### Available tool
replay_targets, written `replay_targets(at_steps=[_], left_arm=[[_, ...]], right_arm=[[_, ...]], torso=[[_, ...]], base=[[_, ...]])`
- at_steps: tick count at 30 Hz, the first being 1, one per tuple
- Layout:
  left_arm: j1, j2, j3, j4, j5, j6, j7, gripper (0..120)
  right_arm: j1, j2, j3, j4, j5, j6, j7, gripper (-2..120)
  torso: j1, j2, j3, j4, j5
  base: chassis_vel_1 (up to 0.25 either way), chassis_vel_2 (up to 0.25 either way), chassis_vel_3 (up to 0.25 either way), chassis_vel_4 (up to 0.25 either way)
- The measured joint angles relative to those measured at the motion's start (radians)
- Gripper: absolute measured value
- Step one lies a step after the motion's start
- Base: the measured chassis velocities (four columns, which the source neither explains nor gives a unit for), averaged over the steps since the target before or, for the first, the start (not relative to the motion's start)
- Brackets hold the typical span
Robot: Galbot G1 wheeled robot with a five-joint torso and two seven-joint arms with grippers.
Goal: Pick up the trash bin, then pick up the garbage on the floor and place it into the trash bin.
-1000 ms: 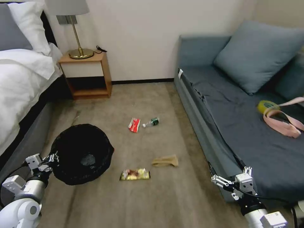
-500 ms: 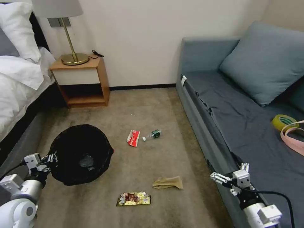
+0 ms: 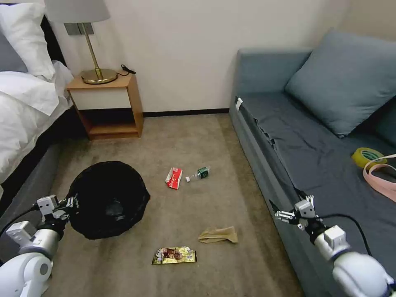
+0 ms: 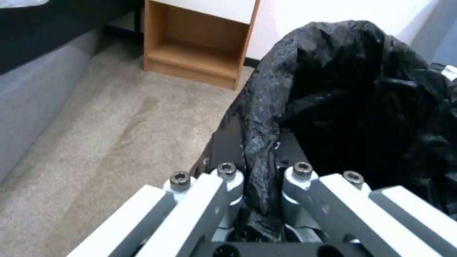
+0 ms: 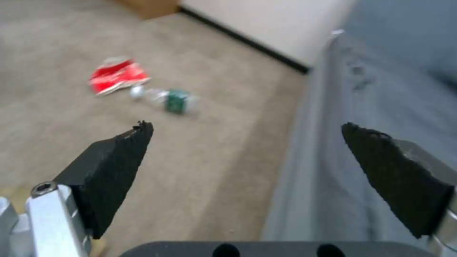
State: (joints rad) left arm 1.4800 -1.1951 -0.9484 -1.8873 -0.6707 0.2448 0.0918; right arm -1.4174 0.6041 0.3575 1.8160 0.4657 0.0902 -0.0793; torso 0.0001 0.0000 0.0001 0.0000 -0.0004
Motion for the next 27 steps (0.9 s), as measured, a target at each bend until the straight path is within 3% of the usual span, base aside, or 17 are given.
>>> replay_targets(at_steps=[4, 6, 7, 10, 11, 14, 15, 16, 17, 19, 21, 27], left_arm=[[-0.004, 0.002, -0.012, -0.002, -0.001, 0.004, 0.002, 4], [-0.01, 0.007, -0.018, -0.006, -0.003, 0.006, 0.008, 4], [-0.01, 0.007, -0.018, -0.006, -0.003, 0.006, 0.008, 4], [-0.018, 0.017, -0.017, -0.007, -0.003, 0.008, 0.014, 4], [-0.018, 0.017, -0.017, -0.007, -0.003, 0.008, 0.014, 4], [-0.027, 0.021, -0.007, -0.009, -0.001, 0.009, 0.021, 4], [-0.031, 0.021, -0.003, -0.009, 0.001, 0.01, 0.023, 4], [-0.031, 0.021, -0.003, -0.009, 0.001, 0.01, 0.023, 4], [-0.036, 0.021, 0.001, -0.009, 0.003, 0.01, 0.024, 4], [-0.049, 0.018, 0.009, -0.006, 0.009, 0.01, 0.026, 4], [-0.058, 0.013, 0.015, -0.001, 0.01, 0.011, 0.028, 4], [-0.066, 0.008, 0.023, 0.014, 0.014, 0.01, 0.035, 4]], right_arm=[[0.134, -0.06, -0.149, -0.047, 0.054, -0.014, -0.033, 100], [0.359, -0.083, -0.386, -0.114, 0.13, -0.045, -0.089, 100], [0.359, -0.083, -0.386, -0.114, 0.13, -0.045, -0.089, 100], [0.626, -0.066, -0.67, -0.201, 0.211, -0.088, -0.191, 100], [0.626, -0.066, -0.67, -0.201, 0.211, -0.088, -0.191, 100], [0.861, -0.021, -0.912, -0.282, 0.31, -0.128, -0.293, 100], [0.919, 0.002, -0.985, -0.314, 0.341, -0.139, -0.336, 100], [0.919, 0.002, -0.985, -0.314, 0.341, -0.139, -0.336, 100], [0.974, 0.026, -1.046, -0.345, 0.37, -0.153, -0.384, 100], [1.11, 0.082, -1.175, -0.41, 0.428, -0.195, -0.51, 100], [1.213, 0.131, -1.288, -0.46, 0.479, -0.229, -0.574, 100], [1.305, 0.229, -1.42, -0.596, 0.544, -0.276, -0.676, 100]], torso=[[0.0, 0.0, 0.0, -0.0002, 0.0006], [0.0, 0.0, 0.0, 0.0, 0.0003], [0.0, 0.0, 0.0, 0.0, 0.0003], [0.0, 0.0, 0.0, -0.0003, 0.0011], [0.0, 0.0, 0.0, -0.0003, 0.0011], [0.0, 0.0, 0.0, 0.0003, -0.0008], [0.0, 0.0, 0.0, 0.0002, 0.0004], [0.0, 0.0, 0.0, 0.0002, 0.0004], [0.0, 0.0, 0.0, 0.0, 0.0014], [0.0, 0.0, 0.0, -0.0002, 0.0], [0.0, 0.0, 0.0, 0.0003, -0.0004], [0.0, 0.0, 0.0, 0.0002, 0.0001]], base=[[0.0, 0.0, 0.0, 0.0], [0.0, 0.0, 0.0, 0.0], [0.0, 0.0, 0.0, 0.0], [0.0, 0.0, 0.0, 0.0], [0.0, 0.0, 0.0, 0.0], [0.0, 0.0, 0.0, 0.0], [0.0, 0.0, 0.0, 0.0], [0.0, 0.0, 0.0, 0.0], [0.0, 0.0, 0.0, 0.0], [0.0, 0.0, 0.0, 0.0], [0.0, 0.0, 0.0, 0.0], [0.0, 0.0, 0.0, 0.0]])
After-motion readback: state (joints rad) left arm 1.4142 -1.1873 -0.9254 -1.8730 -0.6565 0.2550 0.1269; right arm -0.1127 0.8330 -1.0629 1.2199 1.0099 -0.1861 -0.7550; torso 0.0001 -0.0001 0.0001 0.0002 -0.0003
